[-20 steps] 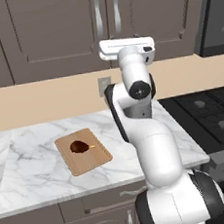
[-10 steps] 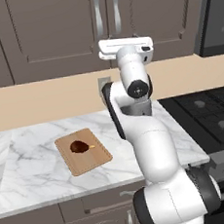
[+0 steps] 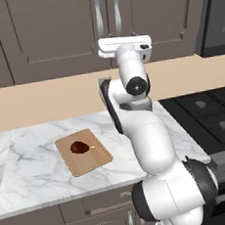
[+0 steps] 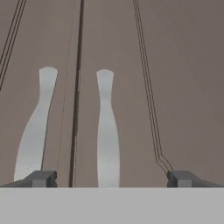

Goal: Open the cabinet, retrieve the rolling pin, and place it next to the meat on the cutting board to prepare for tenderizing.

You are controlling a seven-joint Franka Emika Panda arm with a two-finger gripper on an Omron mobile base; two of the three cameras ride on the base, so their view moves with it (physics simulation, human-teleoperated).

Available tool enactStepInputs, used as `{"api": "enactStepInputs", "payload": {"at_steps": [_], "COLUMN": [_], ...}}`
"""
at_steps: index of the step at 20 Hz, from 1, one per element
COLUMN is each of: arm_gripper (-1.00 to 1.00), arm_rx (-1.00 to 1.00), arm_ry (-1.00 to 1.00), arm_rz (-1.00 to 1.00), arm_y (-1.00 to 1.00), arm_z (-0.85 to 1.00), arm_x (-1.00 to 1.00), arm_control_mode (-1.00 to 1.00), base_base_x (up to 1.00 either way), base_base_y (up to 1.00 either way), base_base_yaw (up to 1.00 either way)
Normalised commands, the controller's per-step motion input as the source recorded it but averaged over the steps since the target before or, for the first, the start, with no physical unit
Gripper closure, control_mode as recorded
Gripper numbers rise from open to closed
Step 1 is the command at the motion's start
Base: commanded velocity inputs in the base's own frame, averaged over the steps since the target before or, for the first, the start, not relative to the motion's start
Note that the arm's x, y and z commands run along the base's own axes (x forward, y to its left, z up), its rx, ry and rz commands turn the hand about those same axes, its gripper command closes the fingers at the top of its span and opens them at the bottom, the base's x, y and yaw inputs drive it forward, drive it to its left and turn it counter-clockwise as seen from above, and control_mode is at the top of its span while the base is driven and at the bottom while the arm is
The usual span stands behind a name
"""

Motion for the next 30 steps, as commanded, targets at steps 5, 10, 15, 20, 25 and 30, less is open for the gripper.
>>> {"api": "enactStepInputs", "payload": {"at_steps": [5,10,15,20,25,30], "arm_gripper": [-1.0,-1.0,-1.0,-1.0,-1.0,-1.0], "arm_rx": [0.0,0.01,0.01,0.01,0.0,0.0], "arm_ry": [0.0,0.12,0.27,0.23,0.07,0.07], "arm_rz": [0.0,0.0,0.0,0.0,0.0,0.0], "arm_y": [0.0,-0.07,-0.01,0.0,0.0,0.0], "arm_z": [0.01,0.17,0.37,0.21,0.0,-0.08], "arm_x": [0.07,0.29,0.51,0.38,0.18,0.21], "arm_control_mode": [-1.0,-1.0,-1.0,-1.0,-1.0,-1.0], "base_base_x": [0.0,0.0,0.0,0.0,0.0,0.0], "base_base_y": [0.0,0.0,0.0,0.0,0.0,0.0], "base_base_yaw": [0.0,0.0,0.0,0.0,0.0,0.0]}}
